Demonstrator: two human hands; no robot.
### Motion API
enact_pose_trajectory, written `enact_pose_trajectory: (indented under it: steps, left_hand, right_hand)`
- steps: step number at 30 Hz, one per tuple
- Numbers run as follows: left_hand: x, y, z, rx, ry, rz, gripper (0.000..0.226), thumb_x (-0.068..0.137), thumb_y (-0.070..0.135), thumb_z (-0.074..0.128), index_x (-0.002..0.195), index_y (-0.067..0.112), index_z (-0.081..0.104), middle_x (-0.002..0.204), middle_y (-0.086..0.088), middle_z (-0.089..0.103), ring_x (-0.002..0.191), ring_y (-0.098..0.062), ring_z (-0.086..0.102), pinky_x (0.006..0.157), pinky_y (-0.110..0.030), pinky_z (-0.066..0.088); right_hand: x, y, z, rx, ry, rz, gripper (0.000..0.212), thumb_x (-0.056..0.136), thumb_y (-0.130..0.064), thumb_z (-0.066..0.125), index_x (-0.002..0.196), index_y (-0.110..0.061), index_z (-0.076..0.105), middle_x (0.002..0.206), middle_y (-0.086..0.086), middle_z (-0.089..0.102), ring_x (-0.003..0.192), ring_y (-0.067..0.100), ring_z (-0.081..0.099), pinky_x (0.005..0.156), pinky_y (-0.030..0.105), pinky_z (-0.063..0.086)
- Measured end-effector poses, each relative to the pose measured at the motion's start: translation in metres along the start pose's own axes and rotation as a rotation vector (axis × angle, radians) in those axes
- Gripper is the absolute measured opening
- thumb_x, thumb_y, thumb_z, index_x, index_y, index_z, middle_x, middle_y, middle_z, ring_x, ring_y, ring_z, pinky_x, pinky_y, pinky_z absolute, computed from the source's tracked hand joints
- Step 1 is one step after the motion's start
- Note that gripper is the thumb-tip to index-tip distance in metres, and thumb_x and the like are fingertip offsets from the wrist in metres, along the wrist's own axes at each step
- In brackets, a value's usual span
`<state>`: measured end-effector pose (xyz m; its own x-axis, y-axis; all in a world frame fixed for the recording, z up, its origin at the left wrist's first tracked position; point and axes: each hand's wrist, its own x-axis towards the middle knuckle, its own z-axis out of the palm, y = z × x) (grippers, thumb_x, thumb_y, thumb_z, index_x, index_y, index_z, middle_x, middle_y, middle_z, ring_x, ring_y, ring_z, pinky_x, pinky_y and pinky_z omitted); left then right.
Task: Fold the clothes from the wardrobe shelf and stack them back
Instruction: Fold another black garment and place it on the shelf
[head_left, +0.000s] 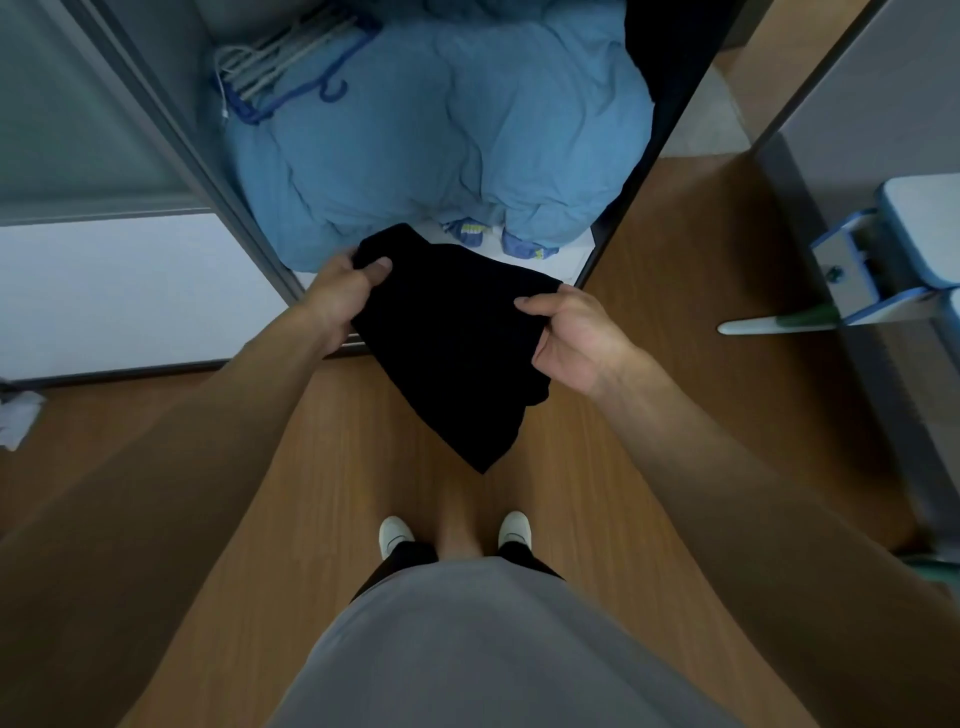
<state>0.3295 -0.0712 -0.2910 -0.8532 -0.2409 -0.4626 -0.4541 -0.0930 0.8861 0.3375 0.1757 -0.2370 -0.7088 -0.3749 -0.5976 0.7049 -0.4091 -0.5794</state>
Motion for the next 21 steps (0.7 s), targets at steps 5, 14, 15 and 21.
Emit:
enact_pose_trajectory:
  steps: [5,14,15,21]
  left_hand:
    - [-0.003,0.0,-0.001,-0.095,-0.043,-0.05,0.049,0.099,0.025,0.061,0.144,0.013,0.047,0.129,-0.003,0.067,0.103,-0.01,0.07,0.078,-0.022,0.057]
    - [-0.02,0.001,0.03,-0.155,-0.157,-0.156,0.021,0.095,0.03,0.066,0.109,0.015,0.071,0.097,0.001,0.078,0.09,-0.016,0.074,0.071,-0.027,0.058]
    - [-0.019,0.005,0.035,-0.179,-0.133,-0.089,0.019,0.097,0.023,0.064,0.11,0.011,0.07,0.096,0.0,0.078,0.089,-0.015,0.074,0.07,-0.025,0.058]
    - [-0.021,0.025,0.068,0.031,-0.1,0.089,0.018,0.1,0.024,0.06,0.103,0.01,0.071,0.09,-0.001,0.077,0.083,-0.015,0.074,0.066,-0.023,0.056]
  right_hand:
    - [0.005,-0.001,-0.014,0.184,-0.004,0.075,0.036,0.101,-0.003,0.042,0.134,0.005,0.055,0.101,0.017,0.074,0.081,0.026,0.075,0.072,0.035,0.063]
    - [0.006,-0.017,-0.036,-0.017,0.018,-0.012,0.026,0.099,-0.004,0.053,0.122,0.002,0.064,0.103,0.017,0.075,0.087,0.027,0.075,0.071,0.037,0.061]
    - [0.007,-0.021,-0.04,-0.064,0.047,-0.054,0.022,0.098,-0.005,0.056,0.116,0.001,0.066,0.1,0.016,0.076,0.087,0.027,0.076,0.069,0.035,0.06]
    - [0.011,-0.046,-0.073,-0.254,0.213,-0.159,0.022,0.09,-0.011,0.071,0.11,-0.003,0.07,0.099,0.01,0.078,0.09,0.022,0.076,0.073,0.032,0.061]
